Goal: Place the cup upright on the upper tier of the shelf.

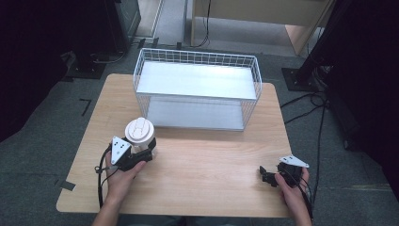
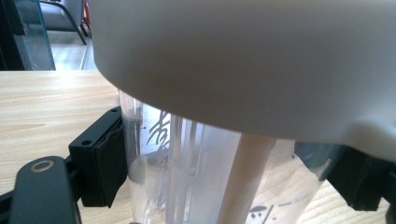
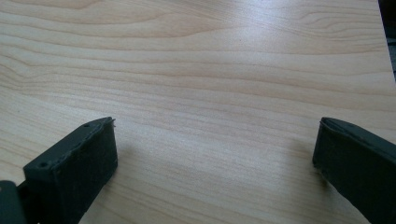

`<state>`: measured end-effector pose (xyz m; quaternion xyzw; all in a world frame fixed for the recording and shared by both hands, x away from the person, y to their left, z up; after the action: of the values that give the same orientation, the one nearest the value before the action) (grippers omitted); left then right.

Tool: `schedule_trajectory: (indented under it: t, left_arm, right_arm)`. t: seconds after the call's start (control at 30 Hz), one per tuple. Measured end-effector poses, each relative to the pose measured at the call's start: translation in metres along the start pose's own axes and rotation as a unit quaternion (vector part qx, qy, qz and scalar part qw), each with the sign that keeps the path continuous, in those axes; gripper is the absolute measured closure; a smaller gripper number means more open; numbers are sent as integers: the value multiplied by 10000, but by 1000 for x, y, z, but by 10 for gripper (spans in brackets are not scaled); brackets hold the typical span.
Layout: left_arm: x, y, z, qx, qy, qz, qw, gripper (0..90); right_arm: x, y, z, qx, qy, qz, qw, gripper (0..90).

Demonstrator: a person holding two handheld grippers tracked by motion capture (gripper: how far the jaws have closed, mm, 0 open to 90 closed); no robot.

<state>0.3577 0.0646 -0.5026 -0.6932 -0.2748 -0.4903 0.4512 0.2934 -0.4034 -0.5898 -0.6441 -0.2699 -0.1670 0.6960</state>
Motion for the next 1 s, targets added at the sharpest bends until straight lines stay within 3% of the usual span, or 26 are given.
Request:
schedule_trajectory:
  t: [0.23, 0.43, 0.7, 1.0]
  left_arm:
    - [1, 3, -2, -30, 142, -204, 9997, 151]
    - [6, 2, -6, -42, 102, -373, 9992, 156]
    - [31, -5, -13, -39, 122, -737, 9972, 158]
    - [57, -7, -16, 18, 132, -762, 9970, 159]
  right_arm:
    - [0, 0, 0, -1, -1, -1, 10000, 0]
    - [0, 0, 0, -1, 1, 0, 10000, 0]
    - [0, 0, 0, 0, 1, 0, 10000, 0]
    - [0, 0, 0, 3, 4, -8, 10000, 0]
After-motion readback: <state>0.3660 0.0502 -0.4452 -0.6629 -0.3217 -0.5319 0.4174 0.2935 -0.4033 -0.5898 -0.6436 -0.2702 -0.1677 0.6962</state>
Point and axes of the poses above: each handheld gripper's, and its own axes: y roughly forward along the jaws, x roughly out of its top, z roughly to its left, the point moved 9 cm from there along y, roughly forward along the jaws, and after that the axes turned 9 degrees about z, right-handed, at the moved point
